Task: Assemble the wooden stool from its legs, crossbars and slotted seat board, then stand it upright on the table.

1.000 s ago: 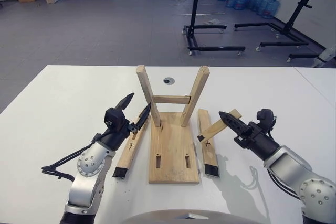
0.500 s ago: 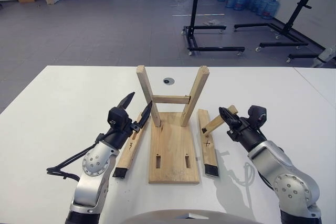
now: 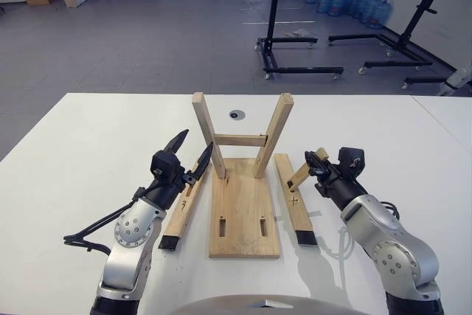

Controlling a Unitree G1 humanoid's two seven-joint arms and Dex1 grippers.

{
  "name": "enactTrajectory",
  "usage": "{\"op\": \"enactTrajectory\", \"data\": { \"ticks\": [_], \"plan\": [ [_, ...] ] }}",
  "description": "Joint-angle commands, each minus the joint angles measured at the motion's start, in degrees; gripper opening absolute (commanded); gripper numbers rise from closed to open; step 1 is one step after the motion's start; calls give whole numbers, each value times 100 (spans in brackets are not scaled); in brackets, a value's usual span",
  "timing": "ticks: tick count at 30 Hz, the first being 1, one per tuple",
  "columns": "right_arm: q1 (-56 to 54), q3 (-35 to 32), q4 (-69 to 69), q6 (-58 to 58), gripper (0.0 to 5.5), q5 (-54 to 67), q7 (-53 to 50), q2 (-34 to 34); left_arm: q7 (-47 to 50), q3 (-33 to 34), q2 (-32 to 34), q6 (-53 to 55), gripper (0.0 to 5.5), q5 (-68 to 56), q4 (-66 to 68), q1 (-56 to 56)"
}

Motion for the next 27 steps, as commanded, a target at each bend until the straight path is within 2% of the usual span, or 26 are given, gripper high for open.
{"op": "enactTrajectory", "data": {
  "ticks": [1, 5, 12, 16, 27],
  "plan": [
    [211, 17, 197, 496, 38, -362, -285, -13, 45, -46, 7, 33, 326, 135, 20, 5],
    [289, 23, 259, 540, 38, -527, -156, -65, 46, -28, 11, 36, 326, 149, 25, 1],
    [148, 495, 164, 570, 38, -1151, 35, -278, -26, -78, 12, 23, 326, 153, 190, -195],
    [68, 447, 189, 480, 38, -1280, 55, -107, -81, -56, 48, -27, 326, 136, 295, -267],
    [70, 128, 740, -78, 38, -1705, 638, -181, -79, -42, 33, -186, 326, 179, 487, -349]
  ]
}}
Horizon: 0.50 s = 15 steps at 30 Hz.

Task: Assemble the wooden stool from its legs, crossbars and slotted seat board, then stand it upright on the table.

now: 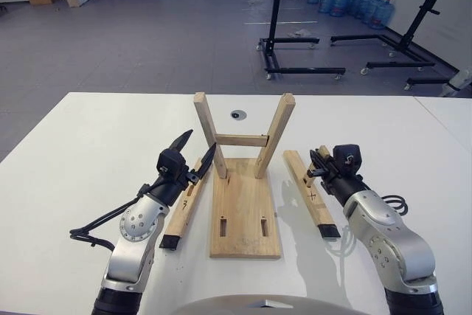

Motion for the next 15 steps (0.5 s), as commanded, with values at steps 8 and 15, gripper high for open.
{"op": "enactTrajectory", "data": {
  "ticks": [8, 15],
  "plan": [
    [-135, -370, 596, 42, 120, 22, 369, 135, 31, -32, -39, -135, 326, 86, 114, -67],
    [-334, -642, 664, -56, 219, 251, 794, 134, 154, -70, -165, -271, 326, 175, 223, -14]
  ]
}}
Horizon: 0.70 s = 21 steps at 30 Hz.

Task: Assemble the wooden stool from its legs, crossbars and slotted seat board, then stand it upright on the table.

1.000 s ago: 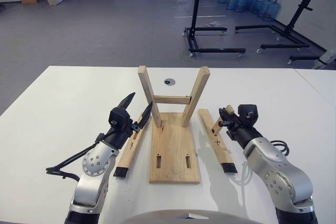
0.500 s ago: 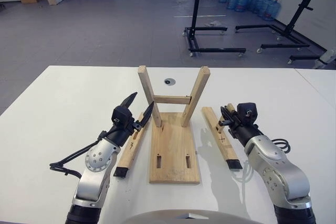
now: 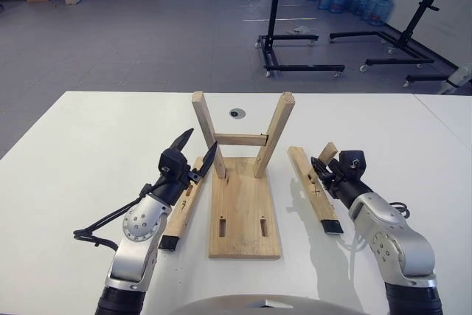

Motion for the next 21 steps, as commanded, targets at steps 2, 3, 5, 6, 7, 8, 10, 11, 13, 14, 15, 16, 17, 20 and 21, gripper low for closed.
{"op": "enactTrajectory", "data": {
  "ticks": [2, 3, 5, 6, 7, 8, 10, 11, 13, 14, 15, 16, 17, 20, 21],
  "plan": [
    [-393, -193, 160, -175, 219, 119, 350, -85, 83, 61, -32, -133, 326, 59, 129, 20],
    [-518, -268, 188, -204, 219, 134, 355, -87, 79, 72, -32, -164, 326, 56, 168, 0],
    [-853, -476, 120, -134, 219, 415, 351, 22, 63, 99, -25, -221, 326, 36, 254, -62],
    [-1010, -572, 55, -79, 219, 607, 337, 93, 66, 110, -29, -251, 326, 32, 294, -90],
    [-1134, -615, 16, -58, 219, 722, 336, 131, 61, 113, -31, -279, 326, 28, 329, -113],
    [-1230, -626, -10, -70, 219, 779, 347, 142, 58, 108, -32, -302, 326, 30, 354, -127],
    [-1402, -682, -80, -66, 219, 899, 297, 171, 57, 112, -32, -335, 326, 31, 384, -145],
    [-1488, -704, -102, -64, 219, 955, 265, 190, 61, 126, -28, -351, 326, 29, 401, -155],
    [-1637, -737, -96, -83, 219, 1009, 197, 210, 69, 156, -25, -380, 326, 23, 441, -183],
    [-1721, -754, -57, -114, 219, 1002, 172, 201, 72, 165, -27, -394, 326, 24, 464, -201],
    [-1839, -770, 24, -168, 219, 968, 172, 165, 75, 164, -35, -410, 326, 30, 492, -225],
    [-1952, -792, 97, -201, 219, 950, 170, 130, 74, 162, -44, -421, 326, 35, 520, -253],
    [-2077, -808, 162, -241, 219, 915, 189, 67, 74, 159, -53, -433, 326, 39, 544, -277],
    [-2411, -860, 297, -303, 219, 863, 227, -101, 74, 143, -77, -474, 326, 54, 613, -335],
    [-2474, -867, 303, -308, 219, 858, 236, -126, 69, 138, -82, -486, 326, 57, 626, -342]
  ]
}}
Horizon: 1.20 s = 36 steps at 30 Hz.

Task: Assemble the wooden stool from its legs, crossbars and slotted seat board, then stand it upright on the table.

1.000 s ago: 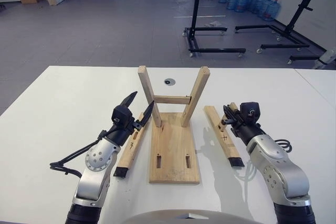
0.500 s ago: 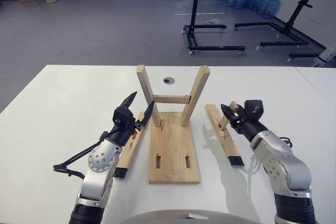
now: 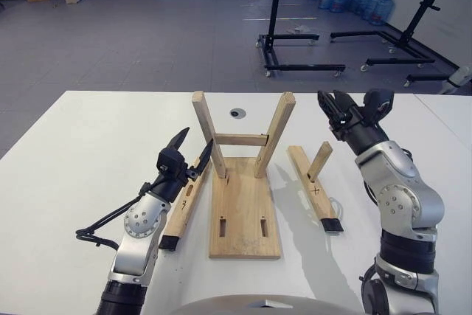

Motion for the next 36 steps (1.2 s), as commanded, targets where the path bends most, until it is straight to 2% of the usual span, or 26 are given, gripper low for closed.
{"op": "enactTrajectory", "data": {
  "ticks": [1, 4, 6, 9, 10, 14, 21, 25, 28, 31, 34, 36],
  "plan": [
    [-344, -44, 40, -60, 219, -50, 20, -175, -7, -15, -24, -100, 326, 41, 88, -111],
    [-324, 87, -119, -107, 219, -144, 49, -227, -21, -12, -15, -120, 326, 50, 105, -119],
    [-38, 489, -67, -390, 219, -563, 289, -328, -34, -13, -13, -115, 326, 39, 119, -149],
    [624, 1473, 1107, -630, 219, -1525, 518, -427, -94, -69, -27, -125, 326, 26, 204, -210],
    [797, 1515, 1421, -599, 219, -1509, 540, -263, -126, -79, -19, -126, 326, 15, 227, -229],
    [670, 839, 1619, -335, 219, -792, 369, 252, -163, 7, 33, -119, 326, -32, 206, -216],
    [120, 288, 1223, -512, 219, -255, 350, 322, -121, -6, -35, -189, 326, 13, 256, -153],
    [-1046, -844, 775, -430, 219, 1207, -449, 501, -139, 26, -10, -229, 326, -3, 270, -121],
    [-1303, -1250, 912, -325, 219, 1412, -831, 198, -156, 17, 3, -219, 326, -16, 198, -84],
    [326, -1098, 934, -721, 219, 378, -354, -221, -156, 5, 15, -194, 326, -16, 78, 28],
    [2422, -1322, 649, -1119, 272, -236, -187, 104, -158, -36, 9, -163, 326, -15, -25, 131],
    [3591, -907, 173, -888, 309, -44, 256, 359, -126, -47, 0, -120, 326, -11, -170, 236]
  ]
}}
